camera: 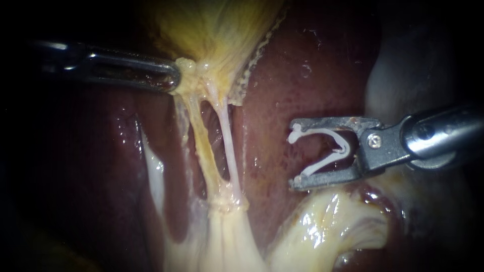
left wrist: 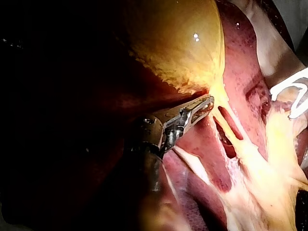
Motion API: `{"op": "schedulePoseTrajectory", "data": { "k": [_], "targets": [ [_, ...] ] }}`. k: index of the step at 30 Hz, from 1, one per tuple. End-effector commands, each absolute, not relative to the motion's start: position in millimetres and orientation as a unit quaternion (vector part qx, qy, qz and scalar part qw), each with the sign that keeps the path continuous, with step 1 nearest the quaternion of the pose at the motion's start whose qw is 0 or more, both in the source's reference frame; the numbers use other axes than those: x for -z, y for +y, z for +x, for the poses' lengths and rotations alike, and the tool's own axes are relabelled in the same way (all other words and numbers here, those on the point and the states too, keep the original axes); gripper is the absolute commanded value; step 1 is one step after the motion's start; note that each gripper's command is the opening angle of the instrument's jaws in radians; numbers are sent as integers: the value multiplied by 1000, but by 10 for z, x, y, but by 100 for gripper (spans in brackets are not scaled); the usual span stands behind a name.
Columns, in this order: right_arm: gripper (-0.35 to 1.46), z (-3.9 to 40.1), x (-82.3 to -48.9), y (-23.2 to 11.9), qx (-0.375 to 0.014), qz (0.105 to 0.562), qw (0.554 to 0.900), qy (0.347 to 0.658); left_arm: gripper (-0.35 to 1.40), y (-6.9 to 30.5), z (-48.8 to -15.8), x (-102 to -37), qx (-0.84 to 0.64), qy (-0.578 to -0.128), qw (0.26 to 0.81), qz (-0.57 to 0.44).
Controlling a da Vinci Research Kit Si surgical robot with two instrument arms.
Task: Clipping first clip left tube
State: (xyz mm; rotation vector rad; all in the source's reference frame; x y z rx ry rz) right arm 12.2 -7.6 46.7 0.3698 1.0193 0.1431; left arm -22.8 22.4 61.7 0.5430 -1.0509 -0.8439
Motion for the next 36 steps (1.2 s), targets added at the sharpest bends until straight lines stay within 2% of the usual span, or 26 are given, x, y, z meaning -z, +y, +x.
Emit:
{"op": "schedulePoseTrajectory", "data": {
  "k": [1, 8, 21, 30, 36],
  "targets": [
    [50, 122, -467, -76, -68, 176, 854, 485, -35, 225, -227, -617, 386, -480, 748, 248],
    [50, 135, -470, -82, -62, 183, 851, 488, -35, 224, -227, -617, 386, -480, 748, 248],
    [50, 184, -500, -116, -99, 231, 839, 483, -35, 223, -228, -618, 385, -480, 748, 248],
    [49, 202, -523, -121, -116, 274, 825, 480, -35, 223, -229, -618, 385, -480, 748, 248],
    [48, 208, -535, -119, -123, 288, 816, 486, -35, 222, -229, -619, 384, -481, 748, 249]
  ]
}}
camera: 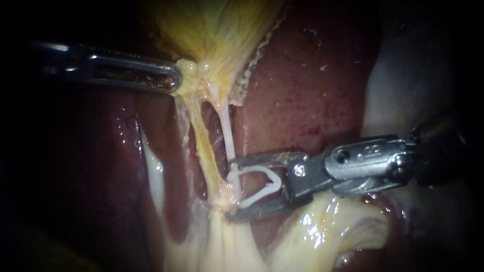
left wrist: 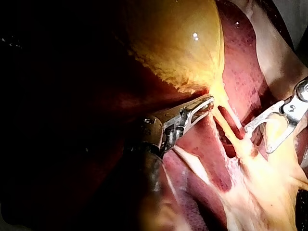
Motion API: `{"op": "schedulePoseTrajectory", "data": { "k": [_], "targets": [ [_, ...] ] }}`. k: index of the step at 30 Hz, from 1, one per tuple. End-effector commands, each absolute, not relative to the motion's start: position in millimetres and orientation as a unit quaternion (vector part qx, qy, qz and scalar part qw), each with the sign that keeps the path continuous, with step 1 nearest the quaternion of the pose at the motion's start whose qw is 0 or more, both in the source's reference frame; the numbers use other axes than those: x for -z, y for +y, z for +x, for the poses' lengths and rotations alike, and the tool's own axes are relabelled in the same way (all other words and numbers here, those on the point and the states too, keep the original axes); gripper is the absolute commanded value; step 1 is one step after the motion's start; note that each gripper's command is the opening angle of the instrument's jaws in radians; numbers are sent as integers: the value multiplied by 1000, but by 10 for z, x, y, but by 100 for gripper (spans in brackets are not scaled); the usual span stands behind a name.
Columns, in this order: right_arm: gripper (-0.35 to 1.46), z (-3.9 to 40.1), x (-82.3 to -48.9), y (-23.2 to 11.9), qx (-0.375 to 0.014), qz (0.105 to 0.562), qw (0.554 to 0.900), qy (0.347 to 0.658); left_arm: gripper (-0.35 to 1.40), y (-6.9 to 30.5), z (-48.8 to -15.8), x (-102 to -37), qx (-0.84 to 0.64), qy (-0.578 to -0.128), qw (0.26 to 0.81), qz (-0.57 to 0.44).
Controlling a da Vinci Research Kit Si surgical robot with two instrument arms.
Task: Clipping first clip left tube
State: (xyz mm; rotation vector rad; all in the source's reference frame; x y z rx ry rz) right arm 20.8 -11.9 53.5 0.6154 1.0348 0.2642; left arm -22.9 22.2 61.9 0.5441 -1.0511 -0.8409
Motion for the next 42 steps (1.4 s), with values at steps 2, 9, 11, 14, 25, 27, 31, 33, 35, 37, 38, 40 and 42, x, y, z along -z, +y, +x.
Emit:
{"op": "schedulePoseTrajectory", "data": {
  "k": [2, 9, 11, 14, 25, 27, 31, 33, 35, 37, 38, 40, 42],
  "targets": [
    [48, 210, -539, -118, -126, 288, 816, 485, -35, 222, -230, -619, 384, -481, 748, 249],
    [49, 215, -554, -118, -131, 287, 817, 483, -35, 221, -231, -620, 384, -481, 748, 250],
    [49, 216, -558, -118, -131, 286, 817, 483, -35, 221, -231, -620, 384, -481, 748, 249],
    [49, 217, -564, -118, -131, 285, 818, 483, -35, 221, -232, -621, 384, -481, 748, 249],
    [49, 216, -581, -109, -130, 284, 818, 483, -35, 220, -232, -622, 383, -481, 748, 250],
    [49, 217, -583, -108, -130, 284, 818, 483, -35, 220, -232, -622, 383, -481, 748, 250],
    [49, 223, -589, -103, -132, 283, 818, 483, -35, 220, -233, -623, 383, -481, 748, 250],
    [49, 227, -591, -102, -133, 282, 819, 482, -35, 220, -233, -623, 382, -481, 748, 251],
    [49, 232, -593, -103, -132, 283, 818, 484, -35, 219, -233, -624, 382, -481, 748, 251],
    [49, 236, -595, -105, -129, 287, 816, 485, -35, 219, -234, -624, 382, -481, 748, 251],
    [49, 239, -596, -107, -126, 296, 812, 487, -35, 219, -234, -624, 382, -481, 748, 251],
    [48, 242, -597, -109, -122, 311, 805, 490, -35, 220, -234, -624, 382, -481, 748, 251],
    [47, 245, -597, -111, -123, 324, 797, 495, -35, 220, -234, -624, 382, -481, 748, 251]
  ]
}}
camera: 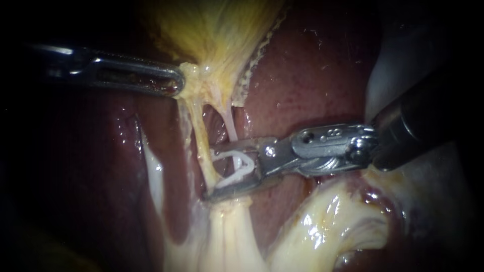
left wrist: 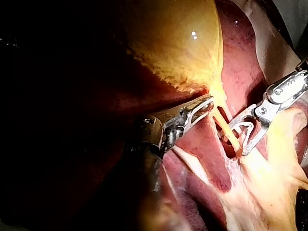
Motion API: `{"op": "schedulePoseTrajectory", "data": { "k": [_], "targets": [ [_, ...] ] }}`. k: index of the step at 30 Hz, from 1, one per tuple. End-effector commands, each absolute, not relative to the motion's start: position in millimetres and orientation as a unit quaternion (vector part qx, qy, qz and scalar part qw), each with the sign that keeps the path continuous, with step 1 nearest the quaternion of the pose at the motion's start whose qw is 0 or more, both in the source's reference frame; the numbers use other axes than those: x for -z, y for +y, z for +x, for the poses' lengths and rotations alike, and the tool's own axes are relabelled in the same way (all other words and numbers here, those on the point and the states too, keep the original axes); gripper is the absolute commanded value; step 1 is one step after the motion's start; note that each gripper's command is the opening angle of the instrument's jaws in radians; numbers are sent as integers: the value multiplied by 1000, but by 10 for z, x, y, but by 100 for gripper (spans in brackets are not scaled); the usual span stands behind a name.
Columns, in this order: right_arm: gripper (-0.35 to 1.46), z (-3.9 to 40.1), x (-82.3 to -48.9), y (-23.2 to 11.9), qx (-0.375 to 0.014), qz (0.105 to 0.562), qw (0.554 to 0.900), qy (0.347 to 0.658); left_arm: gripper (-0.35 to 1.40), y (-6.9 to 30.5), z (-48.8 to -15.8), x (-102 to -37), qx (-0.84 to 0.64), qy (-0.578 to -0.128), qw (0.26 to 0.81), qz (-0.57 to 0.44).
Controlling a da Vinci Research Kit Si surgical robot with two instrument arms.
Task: Clipping first clip left tube
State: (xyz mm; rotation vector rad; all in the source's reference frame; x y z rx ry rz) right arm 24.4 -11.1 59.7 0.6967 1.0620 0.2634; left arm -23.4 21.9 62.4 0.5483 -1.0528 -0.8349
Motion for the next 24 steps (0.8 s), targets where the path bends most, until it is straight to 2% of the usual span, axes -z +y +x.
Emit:
{"op": "schedulePoseTrajectory", "data": {
  "k": [1, 12, 24],
  "targets": [
    [46, 246, -597, -112, -123, 330, 792, 498, -35, 220, -234, -624, 382, -481, 748, 251],
    [45, 268, -583, -123, -140, 377, 748, 528, -35, 220, -234, -624, 382, -481, 748, 251],
    [39, 278, -572, -133, -157, 407, 732, 524, -35, 220, -235, -624, 382, -481, 748, 250]
  ]
}}
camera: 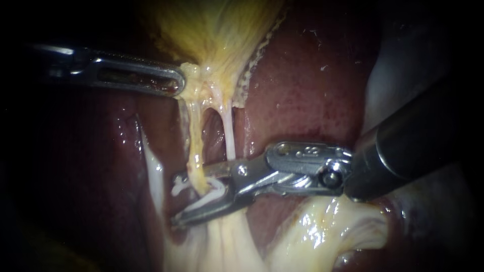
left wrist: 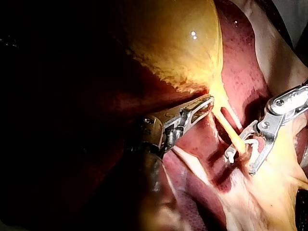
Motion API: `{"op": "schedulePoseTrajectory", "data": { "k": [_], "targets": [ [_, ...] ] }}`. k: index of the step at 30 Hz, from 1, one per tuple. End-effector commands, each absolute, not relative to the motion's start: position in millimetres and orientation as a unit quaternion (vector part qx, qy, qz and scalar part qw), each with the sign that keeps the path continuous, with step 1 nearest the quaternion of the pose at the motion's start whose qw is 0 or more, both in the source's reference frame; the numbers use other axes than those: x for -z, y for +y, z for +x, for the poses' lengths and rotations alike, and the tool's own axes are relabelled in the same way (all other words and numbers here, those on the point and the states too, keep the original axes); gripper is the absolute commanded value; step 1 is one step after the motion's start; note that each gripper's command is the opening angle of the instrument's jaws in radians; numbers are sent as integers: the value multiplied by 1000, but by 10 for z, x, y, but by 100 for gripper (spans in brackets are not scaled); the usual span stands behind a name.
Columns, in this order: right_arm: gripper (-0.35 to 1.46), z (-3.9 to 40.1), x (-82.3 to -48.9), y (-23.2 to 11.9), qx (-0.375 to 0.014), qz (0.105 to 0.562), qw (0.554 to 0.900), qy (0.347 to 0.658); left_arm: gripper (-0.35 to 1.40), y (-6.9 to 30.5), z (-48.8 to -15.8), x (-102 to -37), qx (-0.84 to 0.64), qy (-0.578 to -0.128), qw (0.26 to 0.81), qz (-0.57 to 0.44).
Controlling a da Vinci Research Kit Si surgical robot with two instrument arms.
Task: Clipping first clip left tube
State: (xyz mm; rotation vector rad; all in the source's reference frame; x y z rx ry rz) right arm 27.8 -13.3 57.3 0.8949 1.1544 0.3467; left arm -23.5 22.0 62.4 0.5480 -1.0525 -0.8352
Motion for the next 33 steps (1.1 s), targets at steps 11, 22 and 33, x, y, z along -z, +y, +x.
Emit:
{"op": "schedulePoseTrajectory", "data": {
  "k": [11, 22, 33],
  "targets": [
    [17, 271, -573, -135, -173, 419, 726, 516, -35, 220, -235, -624, 382, -481, 748, 250],
    [-35, 262, -574, -134, -193, 431, 722, 505, -35, 220, -235, -625, 382, -481, 748, 250],
    [-35, 262, -581, -140, -190, 430, 724, 505, -35, 220, -236, -624, 381, -481, 748, 251]
  ]
}}
